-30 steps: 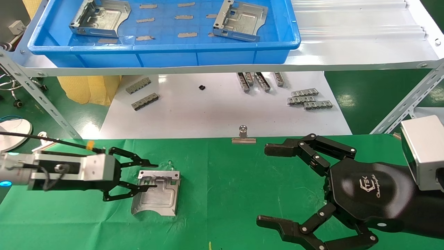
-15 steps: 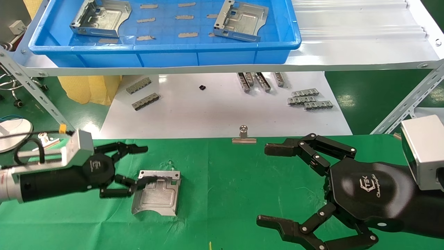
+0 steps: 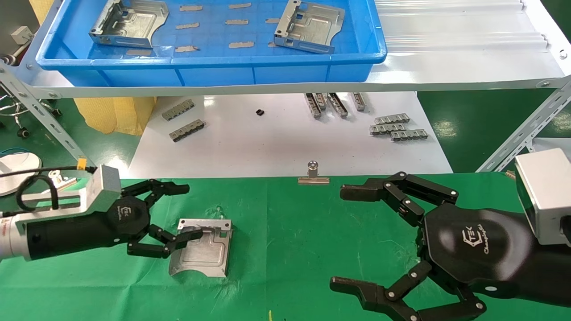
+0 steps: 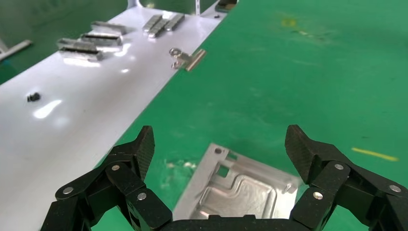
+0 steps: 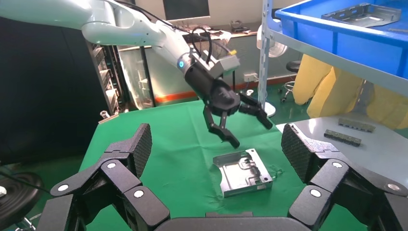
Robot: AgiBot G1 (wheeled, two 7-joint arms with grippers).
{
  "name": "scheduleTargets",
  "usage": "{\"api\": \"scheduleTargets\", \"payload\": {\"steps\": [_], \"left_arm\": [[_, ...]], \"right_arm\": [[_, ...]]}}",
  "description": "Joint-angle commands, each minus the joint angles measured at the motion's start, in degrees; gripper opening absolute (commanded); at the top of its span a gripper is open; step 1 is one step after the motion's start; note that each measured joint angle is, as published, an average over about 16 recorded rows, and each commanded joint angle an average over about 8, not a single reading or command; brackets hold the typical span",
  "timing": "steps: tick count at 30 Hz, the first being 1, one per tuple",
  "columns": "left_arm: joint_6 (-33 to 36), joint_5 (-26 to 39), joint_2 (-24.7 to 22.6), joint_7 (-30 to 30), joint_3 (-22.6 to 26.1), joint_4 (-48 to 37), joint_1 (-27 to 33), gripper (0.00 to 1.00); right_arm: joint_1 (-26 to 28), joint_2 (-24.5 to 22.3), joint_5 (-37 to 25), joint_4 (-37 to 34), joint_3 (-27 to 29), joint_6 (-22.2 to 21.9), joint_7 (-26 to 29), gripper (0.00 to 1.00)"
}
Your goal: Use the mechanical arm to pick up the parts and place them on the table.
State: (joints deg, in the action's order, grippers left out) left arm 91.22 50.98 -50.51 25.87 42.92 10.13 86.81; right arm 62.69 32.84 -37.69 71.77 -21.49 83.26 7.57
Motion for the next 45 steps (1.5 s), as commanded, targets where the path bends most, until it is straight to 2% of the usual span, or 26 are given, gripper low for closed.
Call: {"api": "scheduleTargets", "payload": {"steps": [1, 45], "left_arm": [[-0.1, -0.3, 0.4, -1.0, -0.7, 1.7, -0.7, 1.0], [-4.5, -7.5, 12.7, -30.1, -22.1, 52.2, -20.8, 1.0]], "right_arm": [[0.0, 0.0, 0.0, 0.0, 0.0, 0.0, 0.0, 1.0], [0.0, 0.0, 0.0, 0.0, 0.0, 0.0, 0.0, 1.0]]}}
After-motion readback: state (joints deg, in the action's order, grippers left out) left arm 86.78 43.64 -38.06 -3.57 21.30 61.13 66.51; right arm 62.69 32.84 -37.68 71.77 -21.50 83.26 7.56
